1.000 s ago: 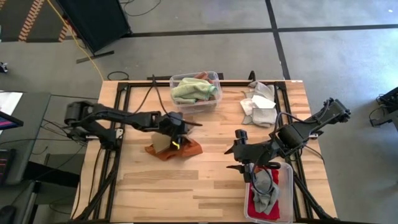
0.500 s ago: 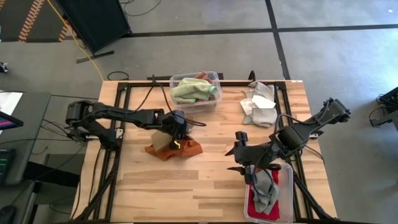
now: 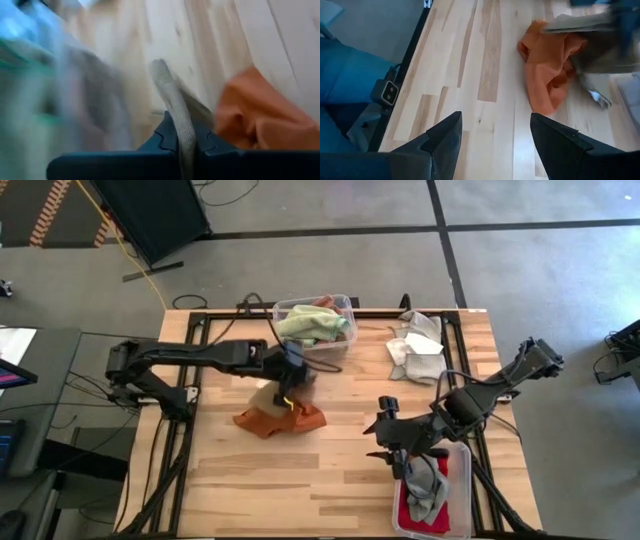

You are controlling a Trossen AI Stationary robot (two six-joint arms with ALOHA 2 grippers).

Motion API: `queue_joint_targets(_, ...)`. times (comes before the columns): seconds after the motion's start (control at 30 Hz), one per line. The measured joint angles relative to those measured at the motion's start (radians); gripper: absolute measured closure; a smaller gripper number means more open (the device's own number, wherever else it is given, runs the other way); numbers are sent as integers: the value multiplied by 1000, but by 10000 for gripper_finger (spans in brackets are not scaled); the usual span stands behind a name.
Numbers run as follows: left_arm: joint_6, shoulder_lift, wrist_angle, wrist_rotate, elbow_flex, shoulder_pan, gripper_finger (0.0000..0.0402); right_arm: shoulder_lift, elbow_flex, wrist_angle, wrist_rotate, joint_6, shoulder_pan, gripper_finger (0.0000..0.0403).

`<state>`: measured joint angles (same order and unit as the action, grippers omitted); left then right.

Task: Sort towels by color in basket
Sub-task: Put the brown towel into the top transparent bin

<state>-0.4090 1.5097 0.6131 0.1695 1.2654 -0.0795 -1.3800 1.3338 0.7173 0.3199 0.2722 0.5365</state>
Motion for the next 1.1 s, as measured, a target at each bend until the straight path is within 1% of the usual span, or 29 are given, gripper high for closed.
queue_joint_targets(0.13, -72, 0, 64, 46, 165, 0, 401, 0, 0, 1, 3, 9, 14, 140)
queue_joint_targets(0.2, -117, 0, 78, 71, 248, -3, 401, 0, -10, -9, 24, 12, 22, 140)
queue_joint_targets(0.3, -177, 0, 86, 80, 369, -15, 401, 0, -39, -6, 43, 23, 32, 140)
queue_joint_targets(0.4, -234, -1, 77, 82, 469, -40, 401, 0, -67, -12, 47, 52, 38, 140)
queue_joint_targets(0.53, -296, -1, 39, 83, 563, -90, 401, 0, -106, -38, 49, 78, 39, 140)
queue_joint_targets(0.63, -340, -2, -20, 81, 597, -135, 401, 0, -131, -75, 50, 81, 39, 140)
queue_joint_targets(0.73, -362, -2, -73, 58, 606, -187, 401, 0, -148, -98, 50, 94, 39, 140)
queue_joint_targets(0.87, -340, 13, -127, -35, 607, -256, 401, 0, -171, -135, 50, 96, 39, 140)
queue_joint_targets(1.03, -300, 46, -148, -119, 607, -327, 401, 0, -195, -149, 50, 120, 39, 140)
queue_joint_targets(1.1, -290, 59, -134, -145, 605, -352, 401, 0, -195, -150, 50, 124, 39, 140)
